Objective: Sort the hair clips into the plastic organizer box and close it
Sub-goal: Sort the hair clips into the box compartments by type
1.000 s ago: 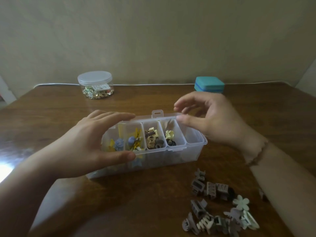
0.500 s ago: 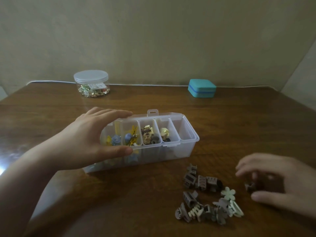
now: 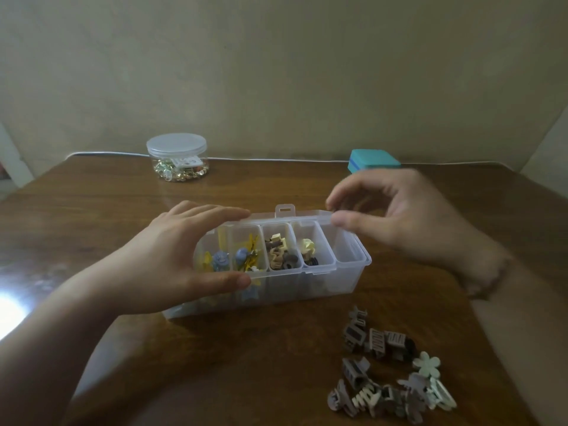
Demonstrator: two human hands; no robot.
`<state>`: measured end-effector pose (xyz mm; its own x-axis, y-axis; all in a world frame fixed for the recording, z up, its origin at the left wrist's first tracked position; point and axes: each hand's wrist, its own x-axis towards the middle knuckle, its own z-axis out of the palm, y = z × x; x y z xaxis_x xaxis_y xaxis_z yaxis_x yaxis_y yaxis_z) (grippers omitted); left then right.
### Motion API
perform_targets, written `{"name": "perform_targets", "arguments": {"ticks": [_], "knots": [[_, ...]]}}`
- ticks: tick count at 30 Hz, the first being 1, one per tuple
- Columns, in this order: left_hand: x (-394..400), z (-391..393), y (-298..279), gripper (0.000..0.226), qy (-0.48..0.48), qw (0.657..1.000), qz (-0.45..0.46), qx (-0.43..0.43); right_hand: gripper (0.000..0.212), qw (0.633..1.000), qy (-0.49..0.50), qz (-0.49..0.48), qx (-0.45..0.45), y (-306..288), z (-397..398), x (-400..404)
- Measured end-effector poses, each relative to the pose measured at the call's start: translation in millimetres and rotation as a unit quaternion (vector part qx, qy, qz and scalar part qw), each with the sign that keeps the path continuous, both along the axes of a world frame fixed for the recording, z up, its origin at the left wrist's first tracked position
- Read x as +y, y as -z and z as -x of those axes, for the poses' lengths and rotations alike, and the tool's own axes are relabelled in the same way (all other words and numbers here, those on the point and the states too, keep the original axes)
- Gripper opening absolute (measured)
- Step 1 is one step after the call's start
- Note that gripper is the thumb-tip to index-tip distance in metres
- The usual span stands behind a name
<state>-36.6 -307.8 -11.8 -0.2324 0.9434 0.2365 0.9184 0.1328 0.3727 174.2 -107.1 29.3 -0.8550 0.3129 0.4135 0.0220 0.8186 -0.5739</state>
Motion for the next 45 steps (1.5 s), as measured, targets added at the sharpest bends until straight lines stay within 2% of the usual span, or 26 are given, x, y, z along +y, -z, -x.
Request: {"name": "perform_targets", "arguments": {"ticks": [2, 4, 6, 8, 11, 14, 17, 20, 23, 24, 26, 28, 29, 32, 34, 37, 39, 41, 43, 45], "knots": [[-1, 0, 0, 0.087, 0.0, 1.0, 0.003, 0.0, 0.012, 0.999, 0.011, -0.011, -0.031, 8, 5, 4], [0, 1, 0, 0.088, 0.0, 1.0, 0.001, 0.002, 0.015, 0.999, 0.034, 0.004, -0.012, 8, -5, 10], [0, 1, 1, 0.089, -0.002, 1.0, -0.001, 0.003, 0.02, 0.999, 0.017, -0.014, -0.039, 0, -24, 12], [0, 1, 2, 0.09, -0.004, 1.0, -0.004, 0.002, 0.023, 0.987, -0.025, -0.082, -0.135, -6, -39, 9], [1, 1, 2, 0.088, -0.006, 1.0, -0.006, -0.001, 0.036, 0.926, -0.068, -0.179, -0.325, -3, -45, -2], [1, 2, 3, 0.089, -0.007, 1.0, -0.008, -0.001, 0.042, 0.892, -0.065, -0.203, -0.397, 2, -46, -19], [1, 2, 3, 0.09, -0.008, 1.0, -0.008, -0.002, 0.041, 0.889, -0.061, -0.246, -0.381, 9, -42, -30], [2, 1, 3, 0.089, -0.008, 1.0, -0.006, -0.004, 0.025, 0.895, -0.085, -0.257, -0.354, 14, -41, -31], [1, 1, 3, 0.087, -0.009, 1.0, -0.004, -0.006, 0.025, 0.919, -0.093, -0.182, -0.337, -4, -44, -24], [1, 1, 3, 0.087, -0.009, 1.0, -0.004, -0.007, 0.024, 0.944, -0.088, -0.14, -0.284, -10, -43, -21], [1, 1, 3, 0.085, -0.01, 1.0, -0.004, -0.007, 0.018, 0.992, -0.049, -0.071, -0.098, -13, -35, -17], [1, 1, 2, 0.084, -0.009, 1.0, -0.002, -0.008, 0.014, 0.999, 0.016, -0.036, 0.03, -3, -16, -15], [1, 0, 2, 0.084, -0.009, 1.0, -0.001, -0.007, 0.014, 0.998, 0.038, -0.032, 0.05, 3, -6, -14], [1, 0, 2, 0.084, -0.007, 1.0, -0.002, -0.005, 0.019, 0.995, 0.082, -0.062, 0.014, 21, 8, -5], [1, 1, 2, 0.085, -0.008, 1.0, 0.001, -0.008, 0.021, 0.992, 0.1, -0.078, 0.025, 21, 4, 0], [2, 1, 3, 0.086, -0.012, 1.0, 0.005, -0.009, 0.022, 0.997, 0.033, -0.063, 0.028, 13, -13, -1], [1, 1, 3, 0.086, -0.011, 1.0, 0.005, -0.007, 0.016, 0.992, -0.046, -0.111, -0.04, 9, -22, -5], [1, 2, 3, 0.086, -0.012, 1.0, 0.007, -0.007, 0.006, 0.967, -0.121, -0.166, -0.154, 8, -28, -11], [1, 2, 3, 0.086, -0.012, 1.0, 0.007, -0.007, 0.023, 0.933, -0.168, -0.193, -0.255, 10, -30, -15], [1, 2, 3, 0.087, -0.012, 1.0, 0.007, -0.008, 0.035, 0.911, -0.183, -0.203, -0.308, 14, -29, -17]]}}
